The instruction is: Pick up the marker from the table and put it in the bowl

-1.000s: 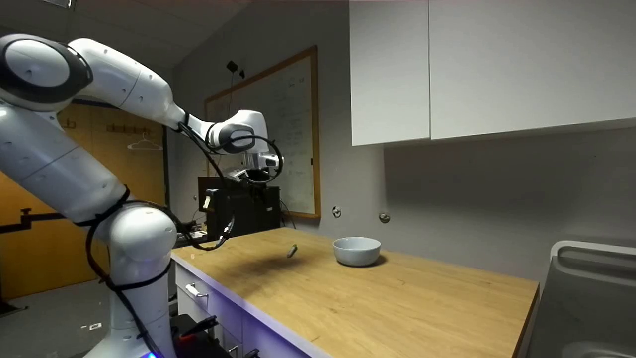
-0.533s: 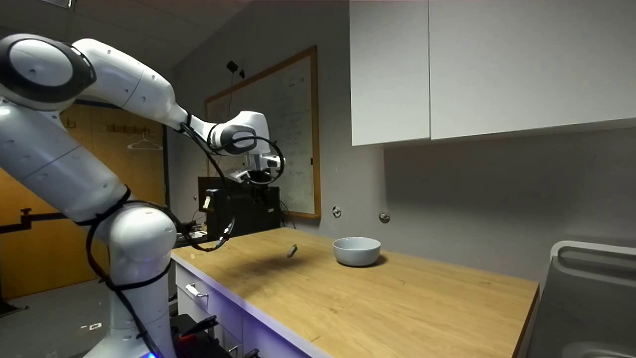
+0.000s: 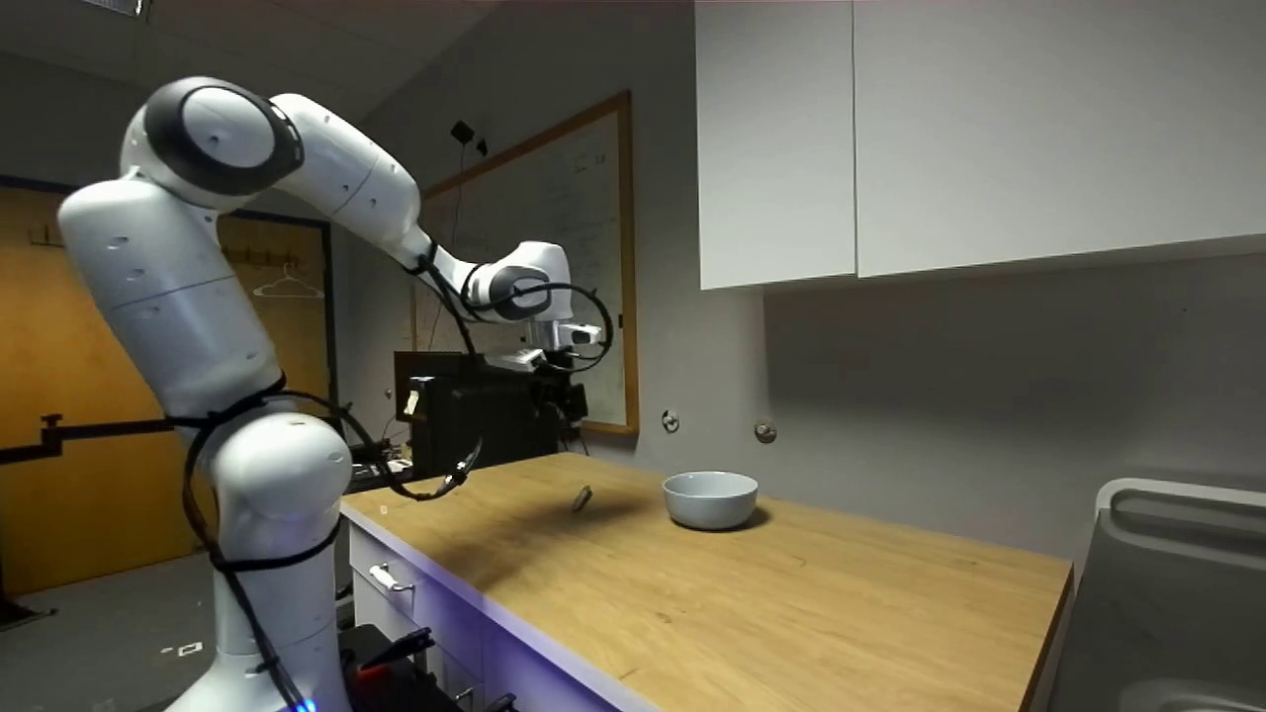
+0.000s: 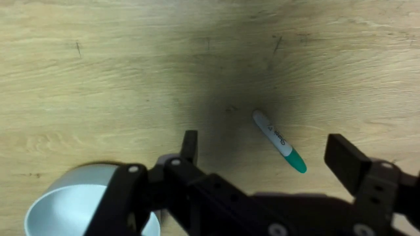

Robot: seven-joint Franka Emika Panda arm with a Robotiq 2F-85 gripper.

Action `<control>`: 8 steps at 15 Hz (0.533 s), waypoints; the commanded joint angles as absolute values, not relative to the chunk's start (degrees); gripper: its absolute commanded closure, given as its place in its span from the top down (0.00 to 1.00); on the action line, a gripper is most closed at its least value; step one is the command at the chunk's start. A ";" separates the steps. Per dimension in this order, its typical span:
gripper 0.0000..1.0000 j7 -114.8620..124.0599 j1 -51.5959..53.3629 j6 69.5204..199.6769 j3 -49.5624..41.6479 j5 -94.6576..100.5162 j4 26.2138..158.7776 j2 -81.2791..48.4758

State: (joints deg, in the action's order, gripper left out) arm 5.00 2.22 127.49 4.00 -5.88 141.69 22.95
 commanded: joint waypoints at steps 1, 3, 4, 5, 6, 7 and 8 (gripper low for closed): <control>1.00 -3.46 4.08 125.29 2.66 -5.82 130.63 10.94; 1.00 -7.98 4.51 123.66 2.50 -6.65 126.07 6.19; 1.00 -9.80 4.62 122.76 2.71 -6.93 123.70 3.60; 1.00 -11.25 4.63 121.69 3.08 -6.89 121.47 1.24; 1.00 -12.31 4.64 120.30 3.49 -6.63 119.26 -0.89; 1.00 -13.09 4.77 118.91 3.93 -6.35 116.96 -3.38; 1.00 -13.36 4.90 117.41 4.33 -5.94 114.81 -5.63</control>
